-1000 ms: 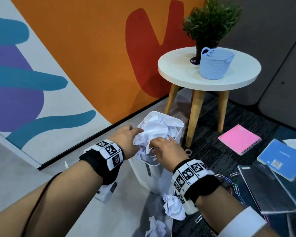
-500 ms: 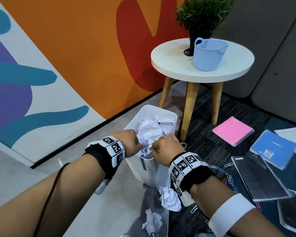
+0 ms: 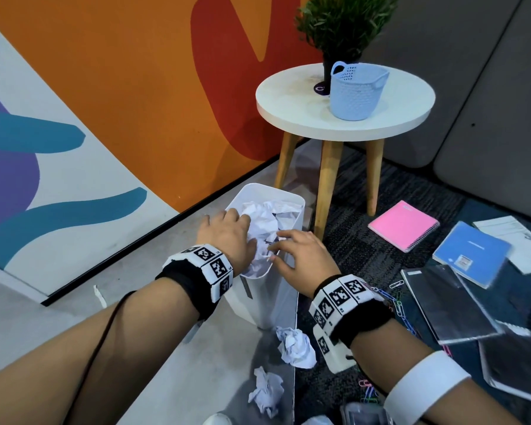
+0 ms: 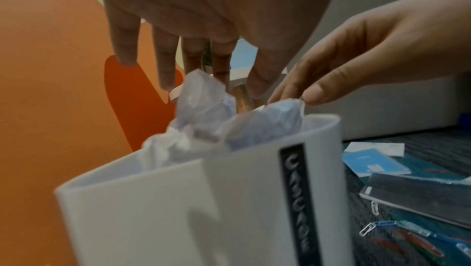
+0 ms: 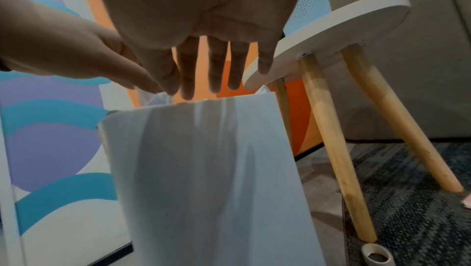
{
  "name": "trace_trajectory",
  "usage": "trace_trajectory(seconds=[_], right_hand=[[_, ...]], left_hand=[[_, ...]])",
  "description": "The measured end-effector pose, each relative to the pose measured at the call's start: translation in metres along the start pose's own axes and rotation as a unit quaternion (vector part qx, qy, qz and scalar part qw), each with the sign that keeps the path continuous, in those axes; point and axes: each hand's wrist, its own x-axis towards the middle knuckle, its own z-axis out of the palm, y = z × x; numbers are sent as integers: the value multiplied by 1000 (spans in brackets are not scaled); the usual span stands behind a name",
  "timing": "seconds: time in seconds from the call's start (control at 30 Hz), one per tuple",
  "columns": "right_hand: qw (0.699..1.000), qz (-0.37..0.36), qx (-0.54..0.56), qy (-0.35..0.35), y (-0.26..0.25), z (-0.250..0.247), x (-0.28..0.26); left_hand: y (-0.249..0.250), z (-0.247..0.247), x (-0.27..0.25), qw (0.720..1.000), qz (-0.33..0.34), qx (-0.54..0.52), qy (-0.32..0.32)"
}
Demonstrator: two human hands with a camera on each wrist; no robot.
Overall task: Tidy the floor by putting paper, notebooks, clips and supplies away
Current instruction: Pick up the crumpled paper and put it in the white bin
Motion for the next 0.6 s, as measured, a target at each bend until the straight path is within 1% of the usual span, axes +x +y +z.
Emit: trace_trajectory(seconds=[0.1,0.17,0.2,0.27,0.37,0.47,0.6], right_hand=[[998,18,16,61,11,-9,-6],[997,44,8,64,19,-15,-11],[997,56,1,57,23,-17,-14],[997,78,-13,27,31,-20,-23],[990,124,-12,-58,42,-14,-38],[978,169,-13,-123,54,6,-53],[968,181,-30,-173,72,47,-71]], left_hand=[[21,-5,-3,997,51,-40,49],[40,-8,-7,991,97,-58,65],[50,-9,-11,989,118,-69,61],[72,-7,-20,984,153,-86,33],[98,9,-31,978,190,-79,-29],[111,40,-36,977,182,-75,-84],[109,81,-39,977,116,-105,-143]])
